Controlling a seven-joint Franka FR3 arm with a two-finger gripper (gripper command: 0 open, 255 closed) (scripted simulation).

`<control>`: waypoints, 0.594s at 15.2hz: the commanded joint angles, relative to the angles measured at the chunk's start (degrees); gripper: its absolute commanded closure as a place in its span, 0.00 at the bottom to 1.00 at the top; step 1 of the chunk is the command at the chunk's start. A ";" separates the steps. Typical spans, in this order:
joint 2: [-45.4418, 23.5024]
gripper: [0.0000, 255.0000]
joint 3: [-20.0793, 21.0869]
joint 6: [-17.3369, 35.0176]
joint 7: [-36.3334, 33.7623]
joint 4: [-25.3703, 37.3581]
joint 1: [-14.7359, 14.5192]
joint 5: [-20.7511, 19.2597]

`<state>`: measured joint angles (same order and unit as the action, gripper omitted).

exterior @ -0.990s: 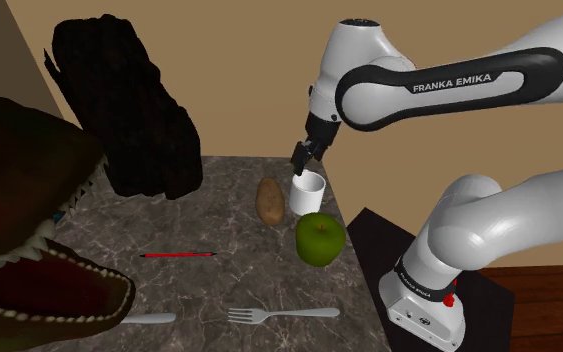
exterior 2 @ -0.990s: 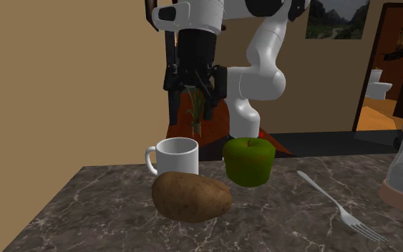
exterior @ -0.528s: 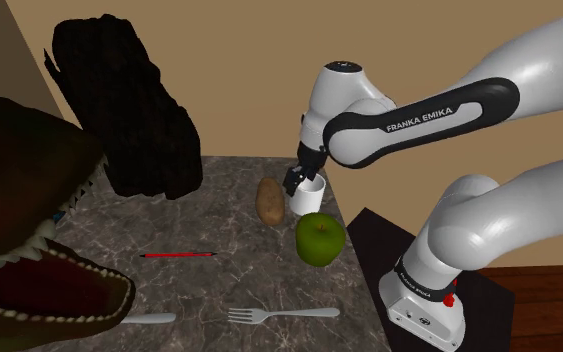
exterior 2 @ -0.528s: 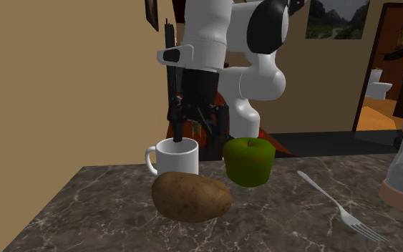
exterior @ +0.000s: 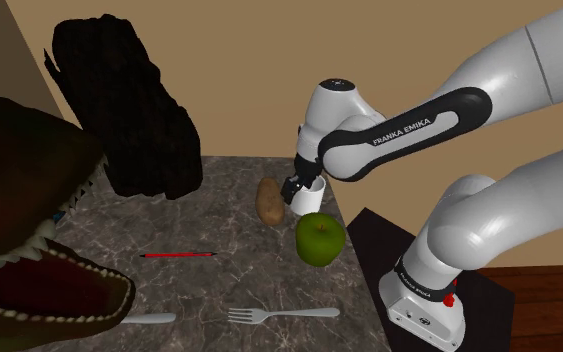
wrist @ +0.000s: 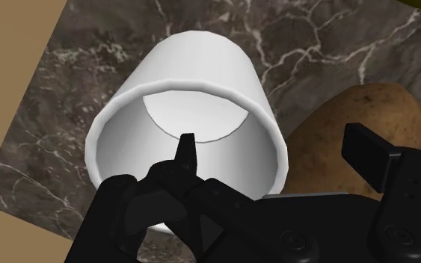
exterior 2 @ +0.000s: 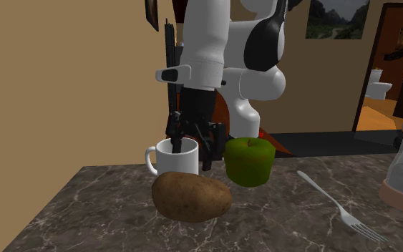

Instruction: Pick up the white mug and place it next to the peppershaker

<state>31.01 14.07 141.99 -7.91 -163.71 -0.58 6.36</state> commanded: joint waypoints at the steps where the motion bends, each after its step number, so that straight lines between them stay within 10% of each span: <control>1: -0.12 0.00 0.02 0.15 -0.01 0.01 0.02 -0.01; 5: -0.12 0.00 0.02 0.14 -0.01 0.00 0.02 -0.01; 6: -0.12 1.00 0.02 0.14 -0.01 0.00 0.02 -0.01; 9: -0.12 1.00 0.02 0.14 -0.01 0.00 0.02 -0.01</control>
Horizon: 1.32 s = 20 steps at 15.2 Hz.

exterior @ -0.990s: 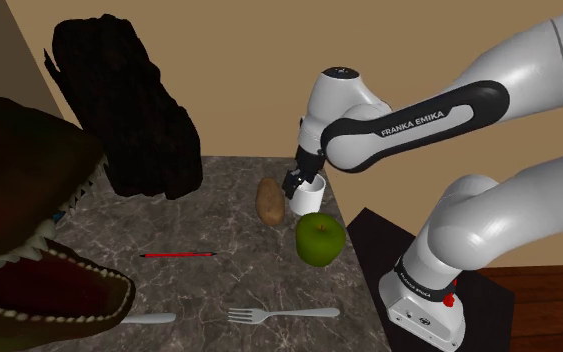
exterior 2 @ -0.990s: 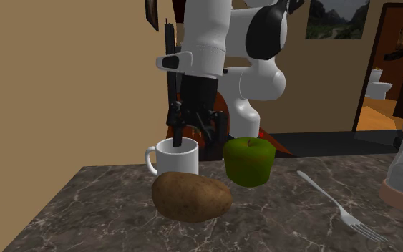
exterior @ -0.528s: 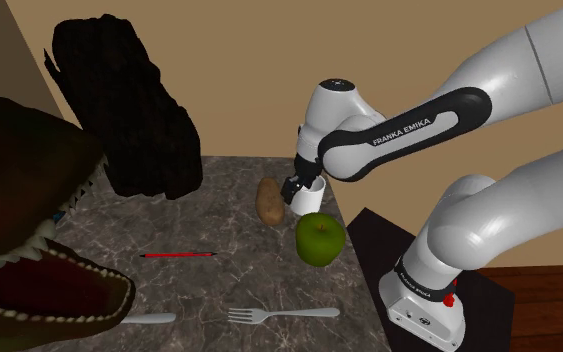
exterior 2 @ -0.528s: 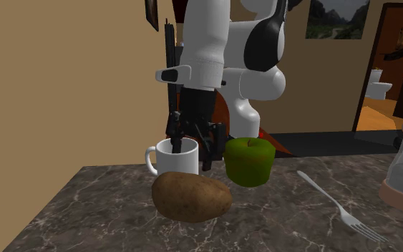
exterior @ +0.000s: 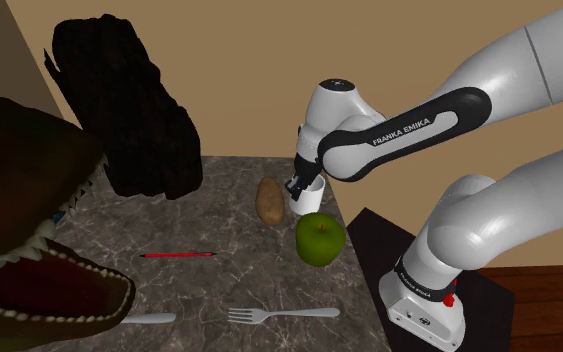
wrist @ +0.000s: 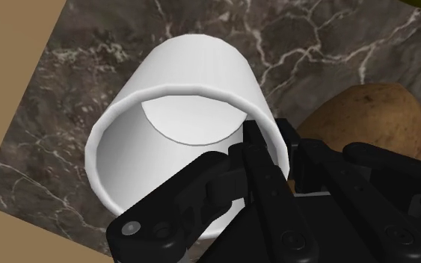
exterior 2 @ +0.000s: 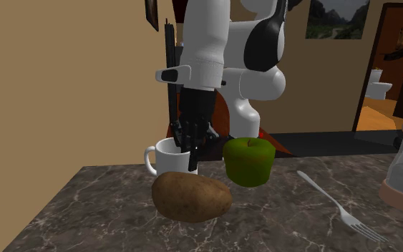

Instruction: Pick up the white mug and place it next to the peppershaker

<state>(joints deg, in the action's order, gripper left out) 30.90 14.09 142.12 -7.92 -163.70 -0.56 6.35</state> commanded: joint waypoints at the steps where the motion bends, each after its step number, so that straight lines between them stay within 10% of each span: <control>1: 0.00 1.00 0.00 0.00 0.00 0.00 0.00 0.00; 20: 7.47 1.00 -1.76 -14.11 0.75 6.67 -0.21 -0.43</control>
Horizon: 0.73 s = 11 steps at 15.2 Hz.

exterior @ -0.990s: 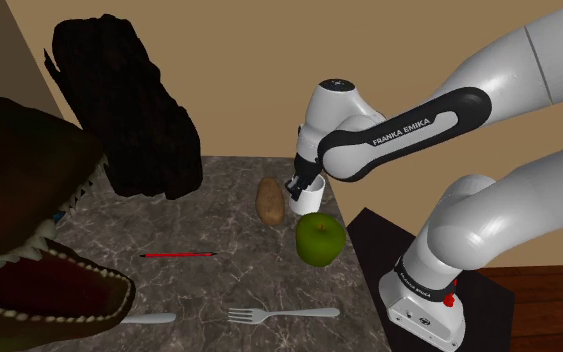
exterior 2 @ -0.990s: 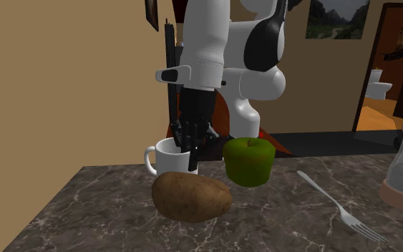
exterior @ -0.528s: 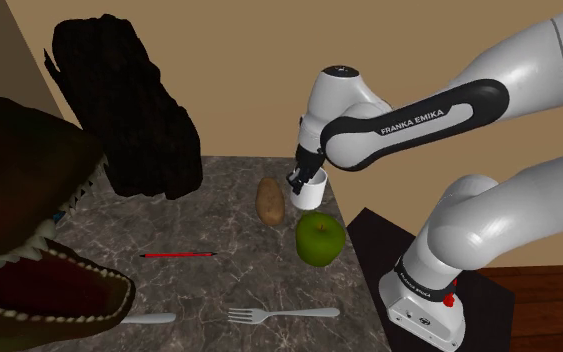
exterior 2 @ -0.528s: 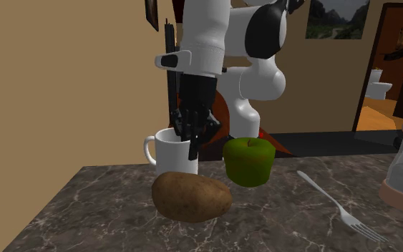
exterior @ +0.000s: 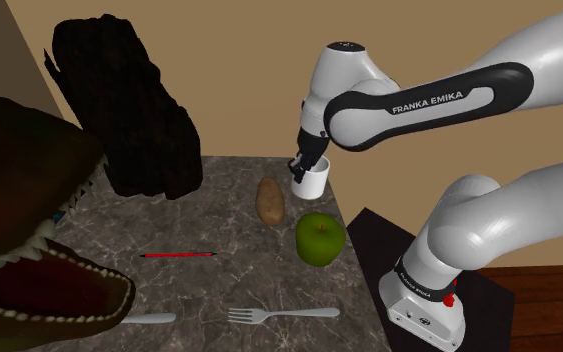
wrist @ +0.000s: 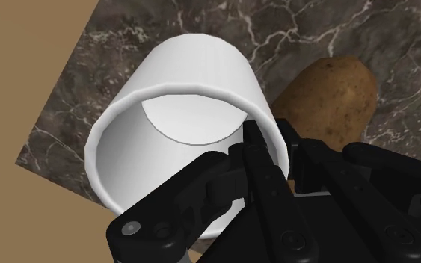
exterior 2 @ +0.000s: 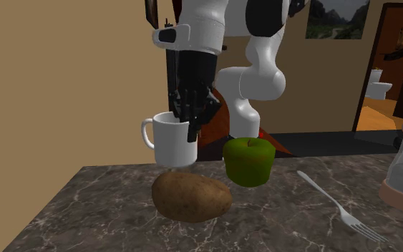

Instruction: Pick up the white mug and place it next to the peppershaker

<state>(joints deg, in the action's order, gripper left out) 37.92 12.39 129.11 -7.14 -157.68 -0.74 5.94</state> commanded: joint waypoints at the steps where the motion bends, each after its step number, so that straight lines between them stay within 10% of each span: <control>1: 0.81 1.00 -0.17 -2.02 0.01 1.22 -0.02 -0.08; 11: 3.23 1.00 -1.15 -10.74 0.29 7.52 0.20 -0.67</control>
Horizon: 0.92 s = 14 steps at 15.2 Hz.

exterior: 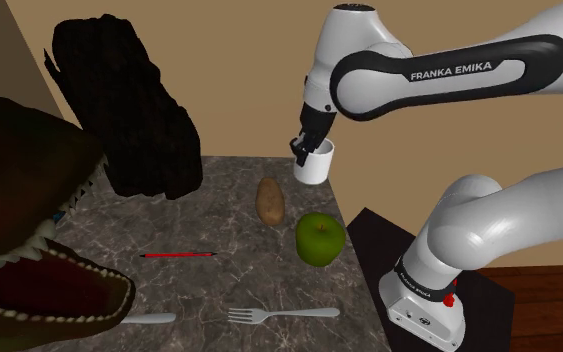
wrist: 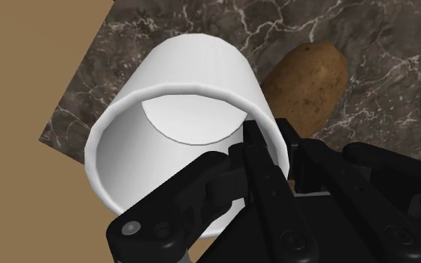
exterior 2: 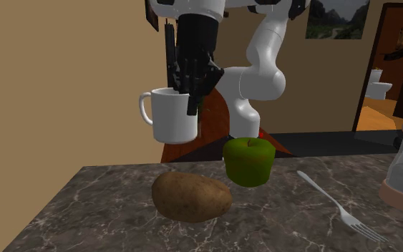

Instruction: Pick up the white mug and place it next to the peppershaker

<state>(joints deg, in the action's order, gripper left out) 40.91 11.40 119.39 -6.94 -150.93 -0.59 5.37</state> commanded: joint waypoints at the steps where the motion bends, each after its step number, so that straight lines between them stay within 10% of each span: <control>1: 0.38 1.00 -0.25 -1.84 0.11 1.46 0.09 -0.16; 14: 0.78 1.00 -1.22 -11.98 0.32 11.20 0.52 -0.93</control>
<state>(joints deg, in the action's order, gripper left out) 41.52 10.26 108.32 -6.64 -140.46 -0.08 4.48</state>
